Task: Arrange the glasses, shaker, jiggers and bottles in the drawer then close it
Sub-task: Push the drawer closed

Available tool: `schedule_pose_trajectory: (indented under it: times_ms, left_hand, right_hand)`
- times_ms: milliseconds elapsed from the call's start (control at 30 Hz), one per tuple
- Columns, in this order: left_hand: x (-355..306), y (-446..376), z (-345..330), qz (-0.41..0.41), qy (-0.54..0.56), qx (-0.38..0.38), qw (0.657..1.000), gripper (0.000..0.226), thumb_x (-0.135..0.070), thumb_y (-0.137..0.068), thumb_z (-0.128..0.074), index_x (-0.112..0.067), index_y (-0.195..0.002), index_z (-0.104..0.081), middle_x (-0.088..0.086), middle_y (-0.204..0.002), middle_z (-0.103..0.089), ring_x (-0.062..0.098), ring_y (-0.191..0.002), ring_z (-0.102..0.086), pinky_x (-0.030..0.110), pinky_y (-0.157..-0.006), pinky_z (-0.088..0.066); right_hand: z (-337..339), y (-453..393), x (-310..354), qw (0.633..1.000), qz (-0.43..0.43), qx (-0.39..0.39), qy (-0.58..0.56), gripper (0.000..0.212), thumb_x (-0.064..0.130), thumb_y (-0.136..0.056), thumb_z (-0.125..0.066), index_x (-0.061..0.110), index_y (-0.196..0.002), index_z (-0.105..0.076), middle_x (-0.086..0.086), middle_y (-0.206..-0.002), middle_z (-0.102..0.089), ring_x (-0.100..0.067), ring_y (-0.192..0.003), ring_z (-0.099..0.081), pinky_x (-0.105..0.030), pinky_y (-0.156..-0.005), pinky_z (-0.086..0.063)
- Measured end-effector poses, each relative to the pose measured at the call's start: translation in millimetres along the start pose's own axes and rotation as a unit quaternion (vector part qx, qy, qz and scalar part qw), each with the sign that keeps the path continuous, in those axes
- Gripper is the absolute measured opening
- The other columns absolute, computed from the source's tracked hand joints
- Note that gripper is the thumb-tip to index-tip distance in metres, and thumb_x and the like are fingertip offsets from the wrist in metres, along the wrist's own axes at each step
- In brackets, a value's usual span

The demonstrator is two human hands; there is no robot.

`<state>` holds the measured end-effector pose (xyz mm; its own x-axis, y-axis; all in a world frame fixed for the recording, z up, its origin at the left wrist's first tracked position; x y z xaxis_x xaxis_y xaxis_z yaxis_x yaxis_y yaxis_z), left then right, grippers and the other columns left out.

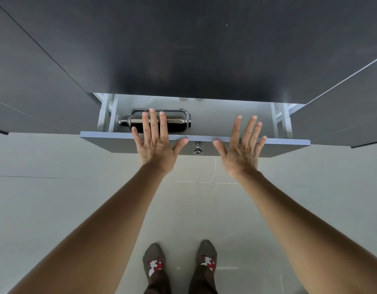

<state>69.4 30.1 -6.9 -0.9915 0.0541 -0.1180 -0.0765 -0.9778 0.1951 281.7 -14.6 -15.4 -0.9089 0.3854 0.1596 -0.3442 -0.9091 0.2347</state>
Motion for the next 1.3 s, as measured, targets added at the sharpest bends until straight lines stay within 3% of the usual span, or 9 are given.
schedule_pose_trajectory:
  times_ms: [167,400,900,1133,1300]
  left_hand:
    - [-8.3,-18.1,1.1,0.054,0.020,-0.009,0.998,0.095,-0.075,-0.087,-0.016,-0.011,-0.153,0.009,0.008,-0.162,0.012,0.026,-0.150,0.011,0.055,-0.118,0.001]
    - [-17.3,-38.8,5.1,0.134,0.042,0.007,0.990,0.103,-0.079,-0.084,-0.013,-0.006,-0.152,0.012,0.010,-0.162,0.015,0.025,-0.149,0.014,0.054,-0.118,0.000]
    - [-29.1,-64.5,8.3,0.275,0.133,0.016,0.952,0.121,-0.088,-0.074,-0.021,0.000,-0.150,0.013,0.018,-0.160,0.016,0.030,-0.149,0.014,0.052,-0.120,0.001]
    - [-29.0,-72.3,13.0,0.276,0.168,0.020,0.946,0.121,-0.085,-0.076,-0.028,0.001,-0.149,0.015,0.016,-0.160,0.018,0.028,-0.149,0.015,0.049,-0.120,0.002]
    - [-14.8,-66.2,8.8,0.212,0.168,0.032,0.962,0.119,-0.080,-0.079,-0.037,-0.001,-0.149,0.018,0.014,-0.160,0.021,0.025,-0.149,0.016,0.049,-0.120,0.000]
  right_hand:
    - [3.4,-20.3,9.1,0.999,-0.038,-0.019,-0.018,0.091,0.073,-0.086,-0.016,0.016,-0.149,0.017,-0.018,-0.158,0.020,-0.034,-0.147,0.017,-0.055,-0.117,0.003]
    - [6.0,-35.9,24.1,0.981,-0.148,-0.042,-0.115,0.100,0.073,-0.085,-0.027,0.009,-0.149,0.015,-0.017,-0.158,0.020,-0.032,-0.147,0.016,-0.053,-0.118,0.002]
    - [15.3,-68.6,34.6,0.926,-0.276,-0.042,-0.255,0.123,0.075,-0.074,-0.051,0.003,-0.147,0.018,-0.013,-0.160,0.018,-0.025,-0.149,0.010,-0.047,-0.119,-0.002]
    - [17.5,-79.8,32.4,0.926,-0.265,-0.021,-0.267,0.122,0.071,-0.076,-0.054,0.004,-0.146,0.021,-0.011,-0.159,0.021,-0.024,-0.149,0.011,-0.048,-0.119,0.000]
    - [16.1,-77.6,24.0,0.938,-0.227,-0.013,-0.262,0.116,0.054,-0.081,-0.062,0.006,-0.147,0.020,-0.010,-0.159,0.021,-0.025,-0.149,0.008,-0.047,-0.119,-0.007]
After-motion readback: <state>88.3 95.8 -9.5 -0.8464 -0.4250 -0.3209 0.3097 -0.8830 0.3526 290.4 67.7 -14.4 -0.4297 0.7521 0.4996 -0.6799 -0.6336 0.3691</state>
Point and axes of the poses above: each hand's wrist, its own y-axis away from the middle knuckle, its own z-axis out of the back of the hand, x = y × z, the point moved 4 cm from there along -y, towards the middle knuckle
